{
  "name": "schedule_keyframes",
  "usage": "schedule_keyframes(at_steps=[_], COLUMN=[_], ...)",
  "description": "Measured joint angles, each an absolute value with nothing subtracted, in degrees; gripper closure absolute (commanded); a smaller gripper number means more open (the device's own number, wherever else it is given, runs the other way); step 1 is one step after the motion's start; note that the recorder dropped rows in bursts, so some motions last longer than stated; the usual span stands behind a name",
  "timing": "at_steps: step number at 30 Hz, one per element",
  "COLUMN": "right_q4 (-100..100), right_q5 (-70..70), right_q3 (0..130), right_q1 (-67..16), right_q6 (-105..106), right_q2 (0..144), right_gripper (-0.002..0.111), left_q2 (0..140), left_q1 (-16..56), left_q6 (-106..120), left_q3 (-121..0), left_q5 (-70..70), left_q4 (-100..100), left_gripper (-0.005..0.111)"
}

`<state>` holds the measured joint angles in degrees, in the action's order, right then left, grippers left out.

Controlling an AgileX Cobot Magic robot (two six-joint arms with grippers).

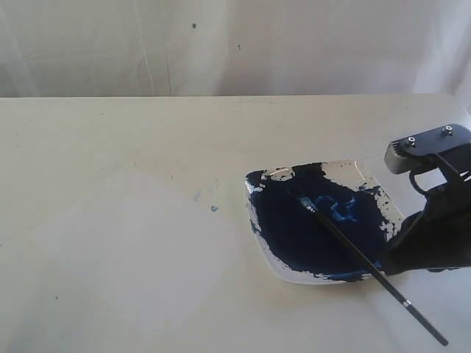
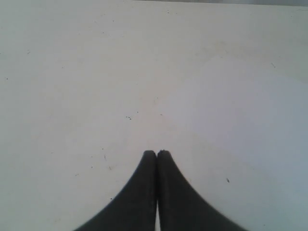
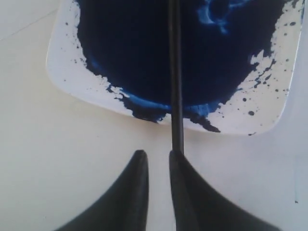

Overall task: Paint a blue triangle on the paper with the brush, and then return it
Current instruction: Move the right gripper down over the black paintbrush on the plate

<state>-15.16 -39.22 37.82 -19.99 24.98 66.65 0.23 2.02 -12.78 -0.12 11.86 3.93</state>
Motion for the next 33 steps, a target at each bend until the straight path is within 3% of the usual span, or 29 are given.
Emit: schedule_keyframes(at_steps=[14, 33], right_q4=[-15.4, -10.6], right_q5=[-35.3, -33.6], right_q3=[36.0, 36.0], right_q1=[-20.0, -20.0], right_q6=[25.0, 23.3], right_q2=[77.9, 83.3], right_gripper=[0.077, 0.081], left_q2=[0.2, 0.2], left_q1=[2.0, 2.0], left_q6=[-12.8, -12.8], left_q3=[-0.1, -0.1], left_q5=[11.9, 11.9], left_q4=[3.9, 3.9], left_gripper=[0.107, 0.107])
